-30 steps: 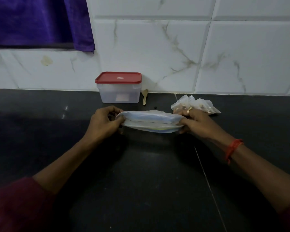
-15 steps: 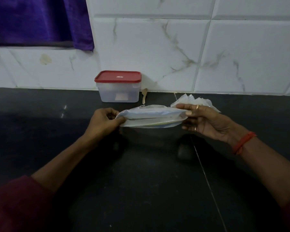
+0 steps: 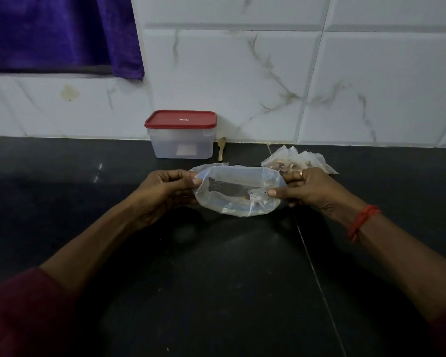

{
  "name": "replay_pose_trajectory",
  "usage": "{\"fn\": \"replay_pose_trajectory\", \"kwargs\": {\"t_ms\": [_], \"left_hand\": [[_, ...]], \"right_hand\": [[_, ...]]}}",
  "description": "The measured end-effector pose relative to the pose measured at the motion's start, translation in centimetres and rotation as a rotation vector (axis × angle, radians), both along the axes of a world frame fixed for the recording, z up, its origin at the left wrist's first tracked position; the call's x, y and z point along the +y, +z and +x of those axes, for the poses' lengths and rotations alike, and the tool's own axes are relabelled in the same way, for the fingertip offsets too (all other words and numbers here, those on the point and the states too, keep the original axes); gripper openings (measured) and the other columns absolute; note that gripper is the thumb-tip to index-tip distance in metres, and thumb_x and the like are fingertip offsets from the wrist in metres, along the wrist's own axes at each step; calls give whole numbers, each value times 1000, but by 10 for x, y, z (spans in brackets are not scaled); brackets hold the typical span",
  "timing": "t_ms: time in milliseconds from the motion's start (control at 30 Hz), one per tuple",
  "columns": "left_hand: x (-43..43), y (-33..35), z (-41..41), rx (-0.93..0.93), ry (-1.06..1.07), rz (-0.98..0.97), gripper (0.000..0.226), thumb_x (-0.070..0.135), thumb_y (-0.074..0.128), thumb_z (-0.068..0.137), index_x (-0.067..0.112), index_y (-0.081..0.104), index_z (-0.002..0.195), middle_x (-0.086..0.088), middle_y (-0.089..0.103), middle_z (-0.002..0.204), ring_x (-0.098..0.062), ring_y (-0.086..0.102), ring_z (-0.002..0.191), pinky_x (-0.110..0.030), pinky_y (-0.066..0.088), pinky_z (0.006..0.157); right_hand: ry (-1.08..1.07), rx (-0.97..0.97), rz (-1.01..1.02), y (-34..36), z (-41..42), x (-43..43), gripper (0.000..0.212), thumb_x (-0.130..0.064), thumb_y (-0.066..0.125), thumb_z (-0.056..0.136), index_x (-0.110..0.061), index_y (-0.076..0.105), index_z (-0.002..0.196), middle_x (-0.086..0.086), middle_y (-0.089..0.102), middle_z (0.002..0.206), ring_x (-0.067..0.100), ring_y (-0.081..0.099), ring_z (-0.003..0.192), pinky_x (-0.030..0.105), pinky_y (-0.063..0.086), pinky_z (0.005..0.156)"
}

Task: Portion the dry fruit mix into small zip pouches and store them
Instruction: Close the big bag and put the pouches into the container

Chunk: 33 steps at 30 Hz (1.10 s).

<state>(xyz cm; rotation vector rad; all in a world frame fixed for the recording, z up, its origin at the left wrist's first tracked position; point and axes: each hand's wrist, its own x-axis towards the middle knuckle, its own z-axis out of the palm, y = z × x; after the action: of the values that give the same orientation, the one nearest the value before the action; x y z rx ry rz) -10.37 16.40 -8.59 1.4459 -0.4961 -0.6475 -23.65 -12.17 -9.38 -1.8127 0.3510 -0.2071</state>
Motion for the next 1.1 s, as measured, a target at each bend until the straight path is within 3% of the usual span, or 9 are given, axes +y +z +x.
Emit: {"fn": "replay_pose_trajectory", "kwargs": {"t_ms": [100,233,400,500,600,700,833,967,1100], "left_hand": [[-2,-2,1,-34,11,-25,27,19,75,69,5,70,91,-9,76,102,-22,74,92,-30,62,74],[-5,-3,-1,-135,125,-9,16,14,70,79,5,66,91,-9,76,94,-19,74,83,-26,61,65],[-4,-4,1,-245,196,-29,13,11,66,91,2,60,98,-11,73,82,-14,65,58,-22,48,43],[-3,-6,1,-323,215,-39,12,11,69,88,3,62,94,-15,69,82,-14,59,51,-22,45,40],[-1,-6,1,-472,299,-15,12,9,73,85,5,64,91,-11,71,92,-18,68,59,-24,51,43],[0,-5,-3,-630,389,36,14,7,75,82,9,63,90,-4,71,97,-20,74,72,-26,58,52],[-2,-9,-8,-951,512,147,21,2,77,80,11,61,90,0,68,92,-6,70,67,-15,56,58],[-3,-9,-4,-567,436,45,15,6,71,87,10,60,96,-4,66,103,-16,74,85,-24,60,58],[-8,-5,-5,-284,351,-114,30,14,76,76,6,62,101,-10,65,113,-22,73,95,-25,61,62]], "right_hand": [[5,-27,56,0,0,6,65,-26,89,48,-5,71,107,14,77,100,19,70,84,24,57,70],[147,-80,317,2,0,8,64,-27,93,53,-12,72,111,8,75,109,20,69,102,32,55,89],[212,-144,514,6,-1,9,65,-28,95,53,-10,72,111,7,74,106,18,70,95,31,59,85],[90,-175,393,10,-1,17,51,-17,80,67,-8,65,115,4,74,95,12,69,78,23,60,65],[-25,-174,218,11,0,23,28,-3,75,78,-7,67,105,8,68,83,8,62,60,18,52,51],[-177,-207,-58,10,0,24,23,9,68,85,-14,66,86,8,59,74,4,58,48,16,50,46],[-324,-362,-590,9,1,31,25,2,69,76,-23,66,76,0,57,68,13,58,53,23,50,53],[-306,-366,-640,4,1,35,21,-2,67,78,-23,68,83,-3,62,73,16,65,63,28,55,63],[-288,-311,-568,-1,2,34,22,-2,61,86,-24,67,87,0,67,80,13,69,57,20,56,56]]}}
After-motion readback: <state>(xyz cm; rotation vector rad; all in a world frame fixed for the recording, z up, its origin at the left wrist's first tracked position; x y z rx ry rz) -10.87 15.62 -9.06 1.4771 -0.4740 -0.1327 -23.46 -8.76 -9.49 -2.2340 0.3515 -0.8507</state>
